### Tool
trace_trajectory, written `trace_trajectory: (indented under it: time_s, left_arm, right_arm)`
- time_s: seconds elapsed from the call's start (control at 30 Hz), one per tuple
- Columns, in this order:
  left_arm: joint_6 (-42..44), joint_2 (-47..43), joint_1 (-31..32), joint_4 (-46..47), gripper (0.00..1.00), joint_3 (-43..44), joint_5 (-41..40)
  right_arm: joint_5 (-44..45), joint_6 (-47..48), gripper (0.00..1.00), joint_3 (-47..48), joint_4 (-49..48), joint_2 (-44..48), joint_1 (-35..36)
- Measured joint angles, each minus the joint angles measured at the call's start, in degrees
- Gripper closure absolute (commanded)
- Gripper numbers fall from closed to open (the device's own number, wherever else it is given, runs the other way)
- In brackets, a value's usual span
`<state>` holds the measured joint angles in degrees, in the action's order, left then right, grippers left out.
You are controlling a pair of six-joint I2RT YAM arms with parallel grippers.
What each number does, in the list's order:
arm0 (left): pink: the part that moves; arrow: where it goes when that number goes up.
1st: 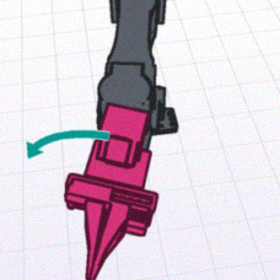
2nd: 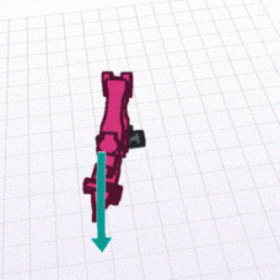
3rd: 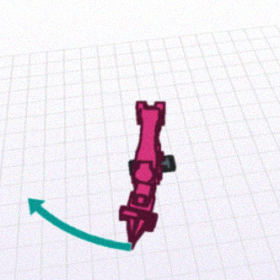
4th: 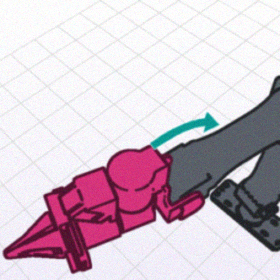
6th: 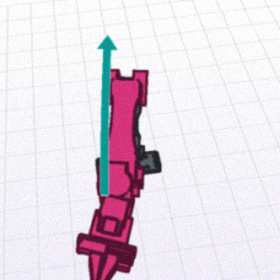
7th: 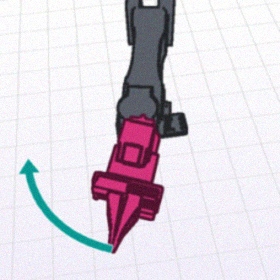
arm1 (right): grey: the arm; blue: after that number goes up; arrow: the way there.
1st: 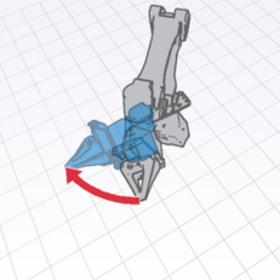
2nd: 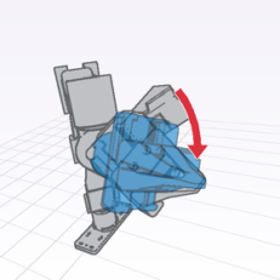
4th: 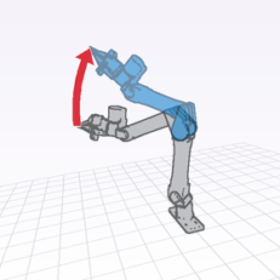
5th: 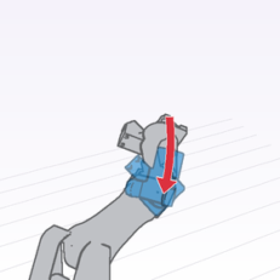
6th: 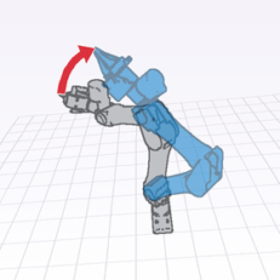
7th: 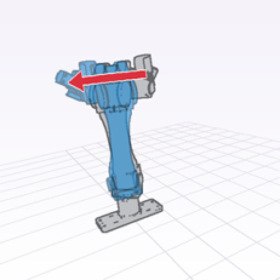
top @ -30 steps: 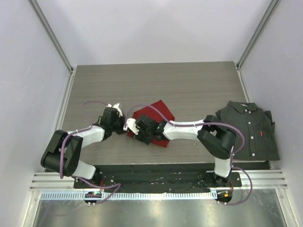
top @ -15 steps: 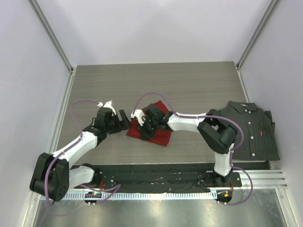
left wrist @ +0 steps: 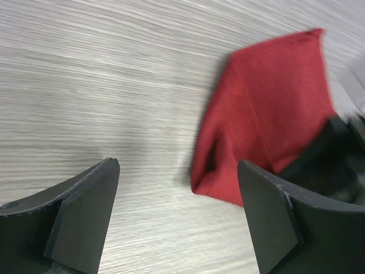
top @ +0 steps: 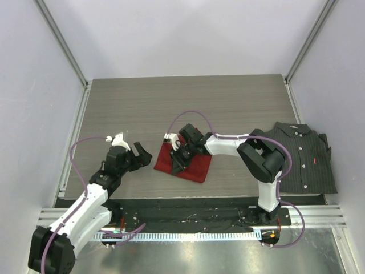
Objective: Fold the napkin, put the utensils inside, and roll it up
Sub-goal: Roll the napkin with the utensil
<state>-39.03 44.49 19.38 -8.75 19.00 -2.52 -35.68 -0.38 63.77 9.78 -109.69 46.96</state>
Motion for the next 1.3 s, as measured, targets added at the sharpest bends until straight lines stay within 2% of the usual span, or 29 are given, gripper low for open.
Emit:
trace_trajectory:
  time_s: [0.17,0.33,0.6,0.9,1.1,1.3]
  left_arm:
    - [0.39,-1.66,0.00,4.79,0.15,-3.08,6.95]
    - [0.52,1.77,0.00,10.62,0.17,-4.42,12.07]
    - [0.76,14.21,0.00,19.37,0.18,-4.22,16.50]
    - [1.53,26.40,0.92,27.21,0.24,-0.98,18.69]
    - [0.98,30.99,1.75,31.87,0.40,-0.17,19.15]
    - [0.11,34.77,3.32,33.33,0.72,1.03,19.23]
  right_arm:
    - [-7.80,-3.10,0.73,0.22,0.59,-2.16,-3.58]
    - [-15.76,-4.81,0.74,1.44,1.20,-5.60,-6.71]
    - [-27.15,-5.88,0.75,4.76,2.32,-12.17,-10.19]
    - [-32.92,-5.99,0.76,6.51,3.30,-15.74,-11.80]
    - [-33.57,-5.53,0.76,7.21,4.55,-16.37,-12.00]
    - [-33.46,-4.70,0.76,7.45,5.64,-16.39,-12.11]
